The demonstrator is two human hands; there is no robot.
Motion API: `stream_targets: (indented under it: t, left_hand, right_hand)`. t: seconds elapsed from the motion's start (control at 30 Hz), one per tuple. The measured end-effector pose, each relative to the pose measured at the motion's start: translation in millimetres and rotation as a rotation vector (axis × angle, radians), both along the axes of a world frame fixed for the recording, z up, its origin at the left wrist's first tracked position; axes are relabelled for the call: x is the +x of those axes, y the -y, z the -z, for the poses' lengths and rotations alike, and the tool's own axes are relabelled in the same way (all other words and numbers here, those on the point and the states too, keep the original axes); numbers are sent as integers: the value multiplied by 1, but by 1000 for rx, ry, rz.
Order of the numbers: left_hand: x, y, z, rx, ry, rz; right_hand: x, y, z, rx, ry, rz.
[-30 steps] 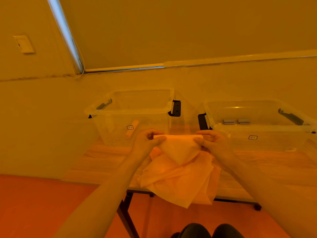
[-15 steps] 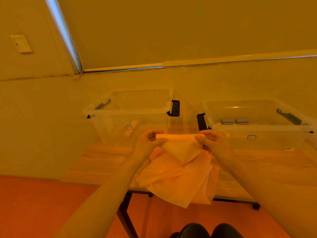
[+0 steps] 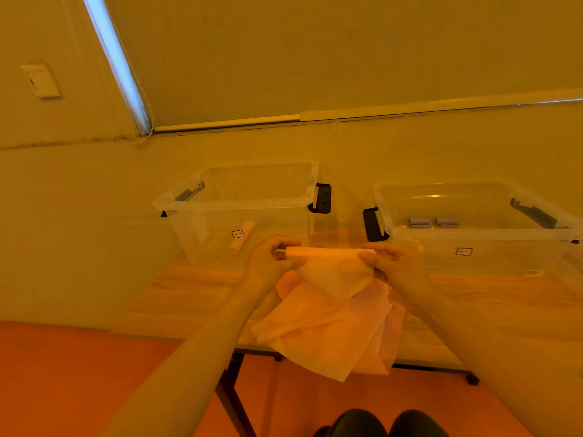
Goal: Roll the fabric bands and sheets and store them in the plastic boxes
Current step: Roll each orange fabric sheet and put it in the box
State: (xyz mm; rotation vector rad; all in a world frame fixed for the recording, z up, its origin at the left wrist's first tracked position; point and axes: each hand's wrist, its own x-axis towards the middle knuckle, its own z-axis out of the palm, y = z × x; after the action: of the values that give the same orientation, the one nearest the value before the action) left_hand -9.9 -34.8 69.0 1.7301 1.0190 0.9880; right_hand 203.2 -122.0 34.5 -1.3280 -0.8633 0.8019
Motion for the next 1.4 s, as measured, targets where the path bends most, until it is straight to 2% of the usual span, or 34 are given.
stream_targets:
  t: [0.17,0.47,0.6,0.7,1.4]
  left_hand:
    - [0,-1,3,9,8,-22]
    - [4,2,2,-42,69,-46]
    - [3,2,1,10,-7,-27]
    - [3,0,2,-19,6,-27]
    - [3,2,2,-67,41,-62]
  right_hand:
    - [1,2,2,-1,-41,-57]
    - [0,-1,3,-2,40,-18]
    - [0,0,5,6,66,10]
    - [1,0,6,12,113,43]
    - [-6,0,-2,-10,84,29]
